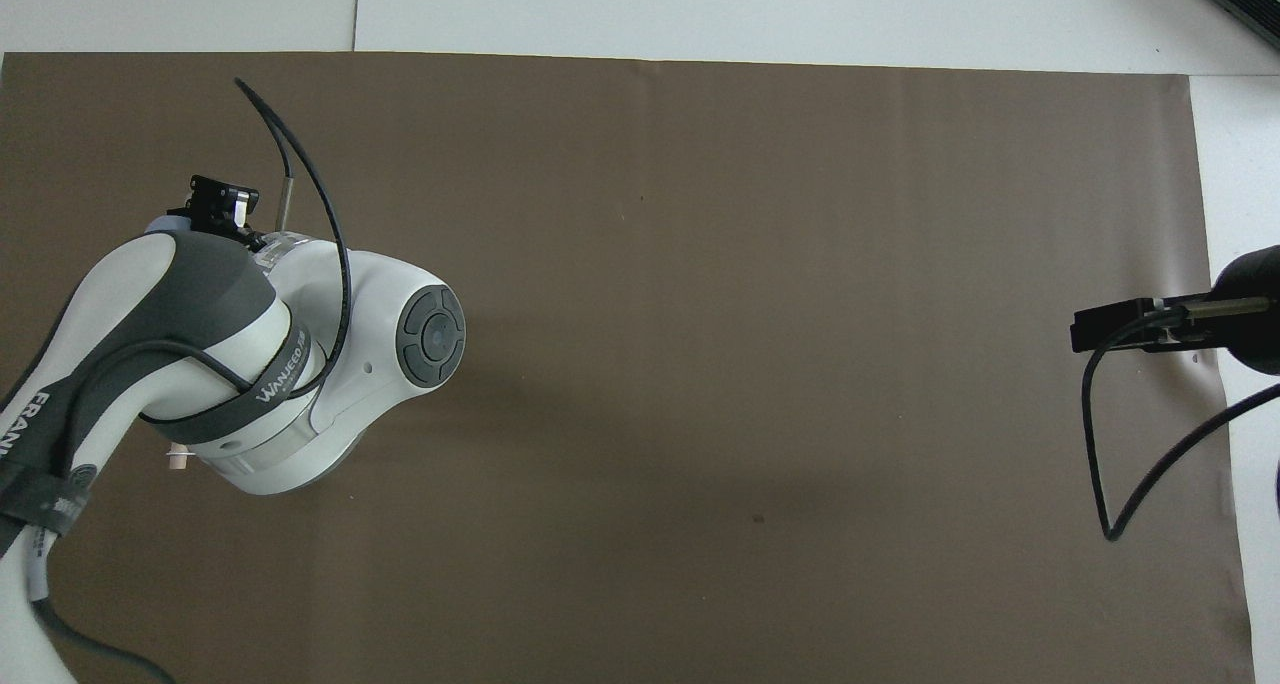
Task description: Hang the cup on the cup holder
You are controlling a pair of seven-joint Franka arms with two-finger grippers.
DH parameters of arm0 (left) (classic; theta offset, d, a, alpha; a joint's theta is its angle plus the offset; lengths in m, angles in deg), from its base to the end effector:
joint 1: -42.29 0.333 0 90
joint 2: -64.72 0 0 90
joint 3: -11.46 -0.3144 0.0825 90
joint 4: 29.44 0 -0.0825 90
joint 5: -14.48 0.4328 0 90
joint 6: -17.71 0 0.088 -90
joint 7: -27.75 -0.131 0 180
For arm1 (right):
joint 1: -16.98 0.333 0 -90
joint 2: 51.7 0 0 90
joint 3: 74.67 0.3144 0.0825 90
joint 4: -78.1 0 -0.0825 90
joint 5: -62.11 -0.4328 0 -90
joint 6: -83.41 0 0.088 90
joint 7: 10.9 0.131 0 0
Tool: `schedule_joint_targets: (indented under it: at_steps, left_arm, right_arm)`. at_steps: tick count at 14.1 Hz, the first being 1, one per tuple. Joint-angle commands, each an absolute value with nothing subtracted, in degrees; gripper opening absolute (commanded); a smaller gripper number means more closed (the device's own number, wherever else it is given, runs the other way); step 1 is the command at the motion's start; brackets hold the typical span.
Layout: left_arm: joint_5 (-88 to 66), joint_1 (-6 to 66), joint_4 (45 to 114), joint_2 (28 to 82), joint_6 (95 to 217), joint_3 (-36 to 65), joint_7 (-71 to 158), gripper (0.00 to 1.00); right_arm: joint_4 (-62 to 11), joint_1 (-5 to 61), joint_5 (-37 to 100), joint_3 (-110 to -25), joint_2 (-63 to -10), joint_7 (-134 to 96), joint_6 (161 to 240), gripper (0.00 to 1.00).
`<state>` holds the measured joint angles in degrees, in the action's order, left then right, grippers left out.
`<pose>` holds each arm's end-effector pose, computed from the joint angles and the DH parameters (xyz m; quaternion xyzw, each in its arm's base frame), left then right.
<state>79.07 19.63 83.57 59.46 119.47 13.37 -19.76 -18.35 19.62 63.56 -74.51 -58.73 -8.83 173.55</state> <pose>0.5947 -0.1620 0.4108 -0.5694 0.6406 0.2183 0.4666 0.5645 0.0244 0.6122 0.9999 0.0063 0.0068 0.0125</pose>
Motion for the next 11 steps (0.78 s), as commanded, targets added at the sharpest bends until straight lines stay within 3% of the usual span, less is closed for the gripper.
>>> schedule_joint_targets:
  at_steps: [1, 7, 8, 9, 11]
  left_arm:
    - [80.74, 23.56, 85.69, 59.97, 124.47, 13.66, -17.87, 0.0]
    - [80.66, 23.75, 87.19, 59.97, 126.26, 13.75, -17.69, 0.0]
    - [80.57, 23.75, 87.19, 59.97, 126.25, 13.75, -17.69, 0.19]
    - [80.57, 23.75, 87.1, 59.97, 126.34, 13.75, -17.78, 0.99]
    - [80.48, 23.75, 87.1, 59.88, 126.26, 13.75, -17.78, 1.0]
  right_arm:
    - [-20.6, 19.09, 64.39, -74.06, -60.32, -9.32, 174.9, 1.0]
    - [-20.78, 19.1, 64.39, -74.06, -60.4, -8.7, 174.81, 1.0]
    - [-20.52, 19.27, 64.39, -74.06, -60.32, -8.61, 175.42, 1.0]
    - [-19.3, 19.18, 64.39, -74.06, -59.53, -8.61, 174.82, 1.0]
    - [-14.39, 18.66, 64.22, -74.06, -56.2, -8.61, 171.84, 1.0]
